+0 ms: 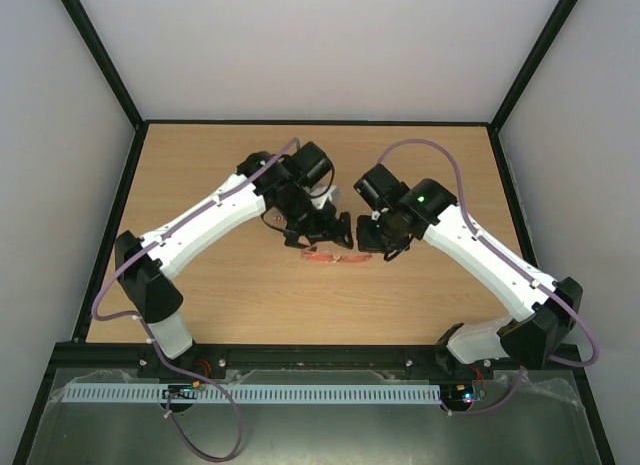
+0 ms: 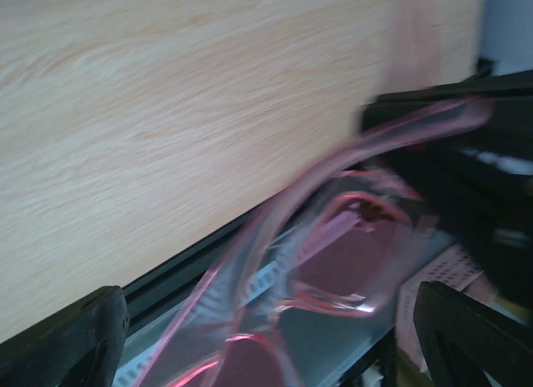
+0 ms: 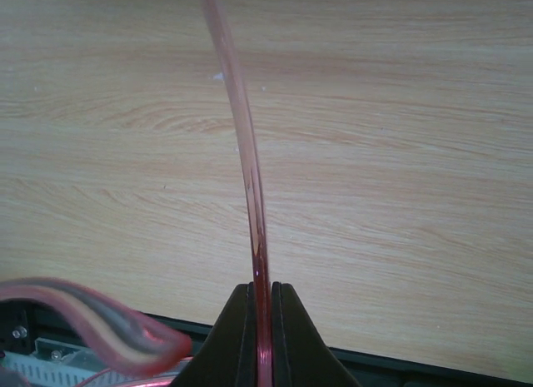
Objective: Organize the sunglasses
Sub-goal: Fold the sunglasses.
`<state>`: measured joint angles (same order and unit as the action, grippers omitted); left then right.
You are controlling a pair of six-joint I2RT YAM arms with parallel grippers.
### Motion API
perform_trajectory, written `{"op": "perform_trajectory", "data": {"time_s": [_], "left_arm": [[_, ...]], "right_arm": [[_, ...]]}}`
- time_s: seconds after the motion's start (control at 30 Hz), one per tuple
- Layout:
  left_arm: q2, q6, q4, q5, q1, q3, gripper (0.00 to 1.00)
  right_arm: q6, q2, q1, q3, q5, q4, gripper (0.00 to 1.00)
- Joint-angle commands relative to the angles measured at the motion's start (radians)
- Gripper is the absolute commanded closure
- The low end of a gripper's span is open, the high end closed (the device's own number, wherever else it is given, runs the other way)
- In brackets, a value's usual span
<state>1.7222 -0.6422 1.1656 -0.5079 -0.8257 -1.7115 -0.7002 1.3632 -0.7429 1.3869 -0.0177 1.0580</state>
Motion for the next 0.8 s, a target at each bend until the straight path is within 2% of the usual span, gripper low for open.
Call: {"op": "perform_trajectory", "data": {"time_s": [0.0, 0.13, 0.3, 0.4, 0.6, 0.77], "left_arm": [[0.025, -0.04, 0.04, -0.097, 0.024, -0.191, 0.03], [0.04, -0.072, 0.063, -0.136, 0.069, -0.292, 0.03], [0.039, -0.068, 0.105, -0.086, 0.138, -0.298, 0.04], [0.058, -0.049, 0.123, -0.049, 0.158, -0.294, 0.11], [0.066, -0.046, 0.11, -0.079, 0.158, -0.301, 0.35], [0.062, -0.043, 0.106, -0.096, 0.143, -0.293, 0.38]], "right_arm": [[0.027, -0.005, 0.019, 0.057, -0.012, 0.034, 0.99], [0.06, -0.003, 0.024, 0.093, -0.016, 0.059, 0.99], [0.152, -0.027, 0.025, 0.121, 0.05, 0.051, 0.99], [0.184, -0.035, 0.024, 0.134, 0.098, 0.048, 0.99], [0.201, -0.035, 0.025, 0.153, 0.191, 0.033, 0.99], [0.188, -0.024, 0.028, 0.157, 0.213, 0.015, 0.99]]}}
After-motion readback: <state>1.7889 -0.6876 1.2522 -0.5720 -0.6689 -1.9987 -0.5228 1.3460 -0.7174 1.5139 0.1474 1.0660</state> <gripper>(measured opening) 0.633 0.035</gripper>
